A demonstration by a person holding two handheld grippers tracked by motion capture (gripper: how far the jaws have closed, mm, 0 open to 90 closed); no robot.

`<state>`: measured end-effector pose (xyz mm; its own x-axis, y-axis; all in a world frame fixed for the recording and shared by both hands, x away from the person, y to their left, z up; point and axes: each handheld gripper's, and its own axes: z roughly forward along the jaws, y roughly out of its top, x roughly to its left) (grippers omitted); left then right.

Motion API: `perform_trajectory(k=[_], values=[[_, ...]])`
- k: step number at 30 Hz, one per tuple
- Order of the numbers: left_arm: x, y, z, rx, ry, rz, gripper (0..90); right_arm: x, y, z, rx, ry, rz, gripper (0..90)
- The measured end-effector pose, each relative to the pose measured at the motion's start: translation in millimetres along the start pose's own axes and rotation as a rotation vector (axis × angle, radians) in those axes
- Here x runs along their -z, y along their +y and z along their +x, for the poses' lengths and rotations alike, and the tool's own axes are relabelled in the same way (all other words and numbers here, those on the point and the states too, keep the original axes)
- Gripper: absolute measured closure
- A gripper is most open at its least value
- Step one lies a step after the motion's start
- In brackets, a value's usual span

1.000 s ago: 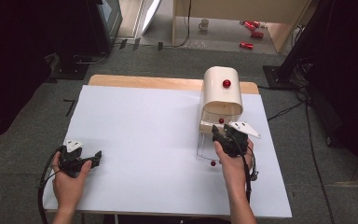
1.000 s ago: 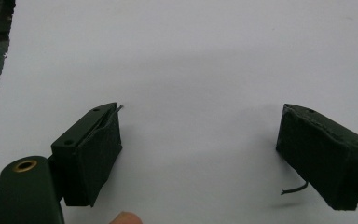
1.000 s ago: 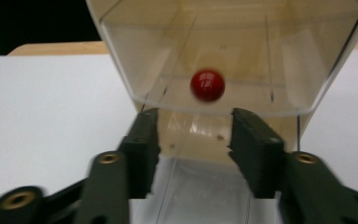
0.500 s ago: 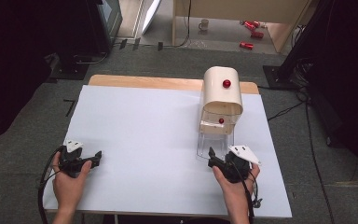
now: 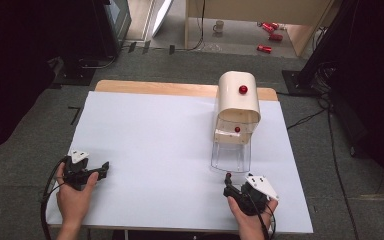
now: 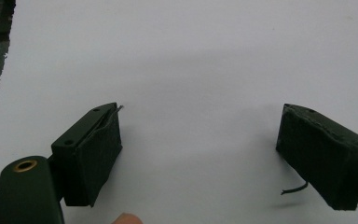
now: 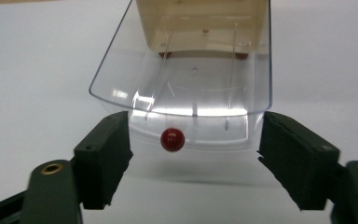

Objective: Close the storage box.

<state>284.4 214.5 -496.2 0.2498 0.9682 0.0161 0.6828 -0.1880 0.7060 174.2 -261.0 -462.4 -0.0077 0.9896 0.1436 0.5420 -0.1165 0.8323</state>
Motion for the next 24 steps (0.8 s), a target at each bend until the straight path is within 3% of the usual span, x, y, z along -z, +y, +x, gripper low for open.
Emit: perform_trajectory(k=[4, 8, 13, 24], values=[[0.0, 0.0, 0.0, 0.000, 0.000, 0.000, 13.8, -3.1, -7.9, 1.9, -0.001, 0.002, 0.007, 33.2], [0.0, 0.0, 0.0, 0.000, 0.000, 0.000, 13.8, -11.2, -14.7, 1.8, -0.011, 0.021, 0.017, 49.1], [0.0, 0.0, 0.0, 0.000, 0.000, 0.000, 13.8, -19.9, -16.9, 0.9, -0.009, 0.028, 0.033, 58.4], [0.0, 0.0, 0.0, 0.000, 0.000, 0.000, 13.8, -31.1, -16.7, 3.5, -0.017, 0.019, 0.057, 67.5]])
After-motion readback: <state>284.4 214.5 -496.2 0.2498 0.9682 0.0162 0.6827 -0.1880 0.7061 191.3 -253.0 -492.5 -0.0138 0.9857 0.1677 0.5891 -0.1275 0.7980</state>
